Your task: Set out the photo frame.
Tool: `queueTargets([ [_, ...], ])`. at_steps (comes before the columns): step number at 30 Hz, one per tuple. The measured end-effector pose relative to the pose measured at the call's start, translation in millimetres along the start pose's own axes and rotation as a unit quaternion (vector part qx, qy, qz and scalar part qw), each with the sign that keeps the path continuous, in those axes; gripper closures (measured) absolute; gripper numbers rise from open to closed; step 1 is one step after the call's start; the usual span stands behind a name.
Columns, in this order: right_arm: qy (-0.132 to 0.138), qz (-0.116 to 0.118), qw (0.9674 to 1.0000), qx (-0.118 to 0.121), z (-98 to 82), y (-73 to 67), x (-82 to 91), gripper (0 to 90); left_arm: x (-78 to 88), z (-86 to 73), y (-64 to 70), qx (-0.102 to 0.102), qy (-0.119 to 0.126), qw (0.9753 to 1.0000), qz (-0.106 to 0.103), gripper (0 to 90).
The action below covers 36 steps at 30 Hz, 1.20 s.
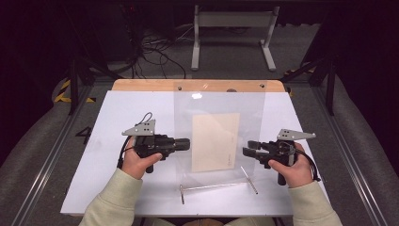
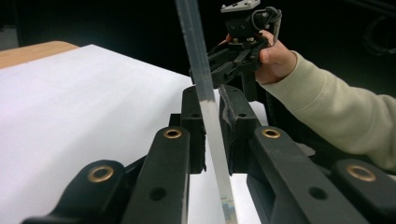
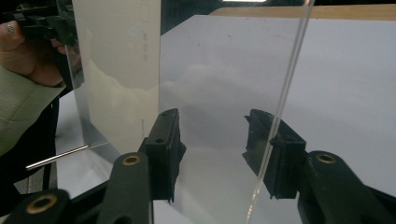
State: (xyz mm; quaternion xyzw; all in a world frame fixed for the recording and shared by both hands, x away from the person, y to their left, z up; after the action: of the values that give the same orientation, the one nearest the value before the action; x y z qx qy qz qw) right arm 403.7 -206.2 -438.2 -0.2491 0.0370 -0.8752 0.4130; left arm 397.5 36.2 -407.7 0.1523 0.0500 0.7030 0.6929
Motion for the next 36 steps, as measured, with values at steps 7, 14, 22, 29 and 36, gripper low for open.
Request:
queueTargets([
  [7,-0.017,0.011,0.9997,0.016,3.1,-6.8,13.3,60.0,-1.1,3.6,10.2,-0.007,-0.003,0.9999,-0.007,84.6],
  [14,-0.006,0.0,0.997,0.077,11.8,-10.3,21.1,58.7,-3.2,13.1,25.4,-0.058,-0.016,0.9981,0.015,85.3],
  [22,0.008,-0.004,0.9944,0.106,23.6,-10.9,19.3,56.6,-0.5,21.3,32.7,-0.088,-0.014,0.9952,0.042,85.4],
  [29,-0.004,-0.012,0.9898,0.142,36.1,-7.6,11.0,52.8,0.0,27.0,40.6,-0.131,-0.025,0.9877,0.082,85.4],
  [36,-0.018,-0.003,0.9857,0.168,46.0,-4.4,1.2,52.4,2.8,27.3,42.1,-0.133,-0.023,0.985,0.107,85.3],
])
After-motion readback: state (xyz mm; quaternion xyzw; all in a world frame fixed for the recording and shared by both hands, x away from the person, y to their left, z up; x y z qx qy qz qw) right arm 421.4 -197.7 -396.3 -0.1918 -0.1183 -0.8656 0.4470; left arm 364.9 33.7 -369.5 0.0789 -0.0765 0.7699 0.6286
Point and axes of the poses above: each handheld gripper's, and its own axes: x roughly backward along the jaws, z roughly out of its top, y roughly to its right, the point moved 10 cm from there along -x, roughly forward along the jaws, and after that the axes turned 5 degrees about -z, right-handed, at the moved point
